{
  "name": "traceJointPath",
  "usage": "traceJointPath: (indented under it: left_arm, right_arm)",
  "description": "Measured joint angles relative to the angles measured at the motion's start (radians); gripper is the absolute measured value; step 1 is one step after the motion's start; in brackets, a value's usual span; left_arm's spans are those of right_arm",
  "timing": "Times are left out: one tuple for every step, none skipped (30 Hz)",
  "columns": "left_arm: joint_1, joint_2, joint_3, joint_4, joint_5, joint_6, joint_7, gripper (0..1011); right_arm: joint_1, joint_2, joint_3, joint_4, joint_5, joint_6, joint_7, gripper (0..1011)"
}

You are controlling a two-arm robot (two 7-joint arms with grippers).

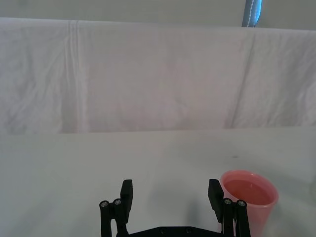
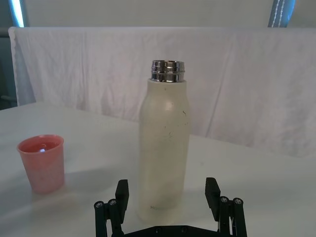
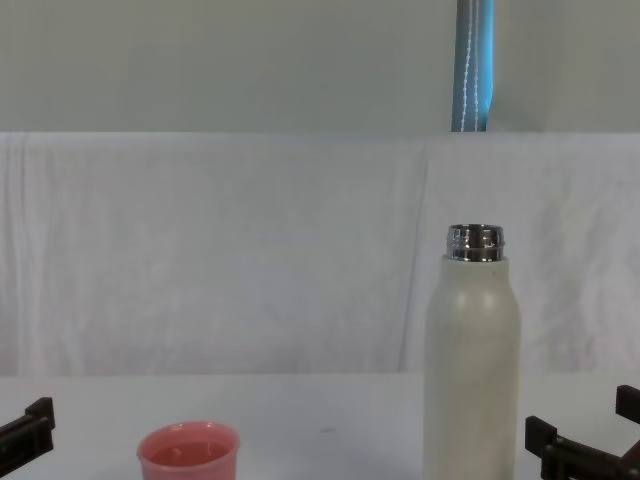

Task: Grasp the thermos with one hand and pour water into the cup lid.

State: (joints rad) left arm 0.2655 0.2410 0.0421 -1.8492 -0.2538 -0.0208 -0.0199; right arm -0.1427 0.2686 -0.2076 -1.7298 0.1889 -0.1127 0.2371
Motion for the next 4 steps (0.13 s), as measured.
traceJointPath:
  left_arm:
    - [0.000, 0.000, 0.000, 0.000, 0.000, 0.000, 0.000, 1001]
    - [0.000, 0.000, 0.000, 0.000, 0.000, 0.000, 0.000, 1001]
    - [0.000, 0.000, 0.000, 0.000, 0.000, 0.000, 0.000, 1001]
    - [0.000, 0.000, 0.000, 0.000, 0.000, 0.000, 0.000, 1001]
  right_arm:
    - [0.000, 0.000, 0.000, 0.000, 0.000, 0.000, 0.000, 1001]
    - [0.000, 0.000, 0.000, 0.000, 0.000, 0.000, 0.000, 1001]
    - [0.000, 0.000, 0.000, 0.000, 0.000, 0.000, 0.000, 1001]
    - [0.000, 0.000, 0.000, 0.000, 0.000, 0.000, 0.000, 1001]
